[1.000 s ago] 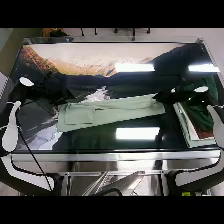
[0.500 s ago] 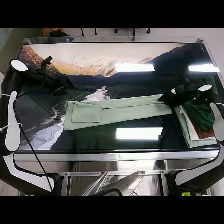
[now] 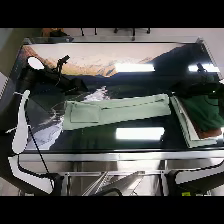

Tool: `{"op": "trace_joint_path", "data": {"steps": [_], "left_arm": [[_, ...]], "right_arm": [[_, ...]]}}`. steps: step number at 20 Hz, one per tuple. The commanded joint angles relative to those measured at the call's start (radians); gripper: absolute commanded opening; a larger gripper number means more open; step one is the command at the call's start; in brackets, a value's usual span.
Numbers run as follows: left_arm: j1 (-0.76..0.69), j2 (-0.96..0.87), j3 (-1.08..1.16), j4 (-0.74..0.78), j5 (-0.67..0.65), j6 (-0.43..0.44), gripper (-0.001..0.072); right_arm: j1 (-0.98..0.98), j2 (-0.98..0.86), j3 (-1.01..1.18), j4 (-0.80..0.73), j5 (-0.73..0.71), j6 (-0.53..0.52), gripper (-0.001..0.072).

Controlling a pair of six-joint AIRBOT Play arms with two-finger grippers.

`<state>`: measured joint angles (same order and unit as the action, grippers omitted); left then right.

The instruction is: Fold the shirts.

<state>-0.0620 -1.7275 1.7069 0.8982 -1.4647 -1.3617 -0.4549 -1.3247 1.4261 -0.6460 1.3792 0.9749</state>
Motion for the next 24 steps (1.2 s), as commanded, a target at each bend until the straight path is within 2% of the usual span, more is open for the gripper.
{"op": "trace_joint_path", "data": {"steps": [1, 10, 13, 17, 18, 20, 21, 22, 23, 24], "left_arm": [[-0.046, 0.001, 0.001, -0.001, 0.032, -0.001, 0.0697], [-0.151, 0.000, 0.001, 0.000, 0.066, -0.001, 0.0697], [-0.182, 0.001, 0.001, -0.001, 0.095, -0.002, 0.0697], [-0.234, -0.005, 0.001, 0.000, 0.146, -0.002, 0.0696], [-0.248, -0.010, 0.001, 0.000, 0.152, -0.002, 0.0696], [-0.275, -0.027, 0.001, -0.001, 0.157, -0.002, 0.0696], [-0.289, -0.038, 0.001, -0.001, 0.157, -0.002, 0.0697], [-0.303, -0.053, 0.001, -0.001, 0.157, -0.003, 0.0697], [-0.316, -0.069, 0.001, -0.001, 0.159, -0.010, 0.0696], [-0.329, -0.089, 0.001, -0.002, 0.165, -0.010, 0.0696]], "right_arm": [[-0.038, -0.002, 0.019, -0.053, -0.010, 0.013, 0.0683], [-0.004, -0.254, 0.019, -0.041, -0.021, 0.013, 0.0683], [-0.001, -0.289, 0.019, 0.018, -0.044, 0.005, 0.0683], [0.027, -0.303, 0.019, 0.022, -0.087, 0.001, 0.0669], [0.037, -0.307, 0.019, 0.021, -0.087, 0.001, 0.0531], [0.060, -0.309, 0.019, 0.022, -0.077, -0.003, 0.0392], [0.072, -0.306, 0.020, 0.023, -0.060, -0.021, 0.0147], [0.084, -0.299, 0.020, 0.021, -0.049, -0.026, 0.0090], [0.095, -0.284, 0.020, 0.023, -0.038, -0.035, 0.0079], [0.103, -0.259, 0.020, 0.022, -0.037, -0.049, 0.0025]]}}
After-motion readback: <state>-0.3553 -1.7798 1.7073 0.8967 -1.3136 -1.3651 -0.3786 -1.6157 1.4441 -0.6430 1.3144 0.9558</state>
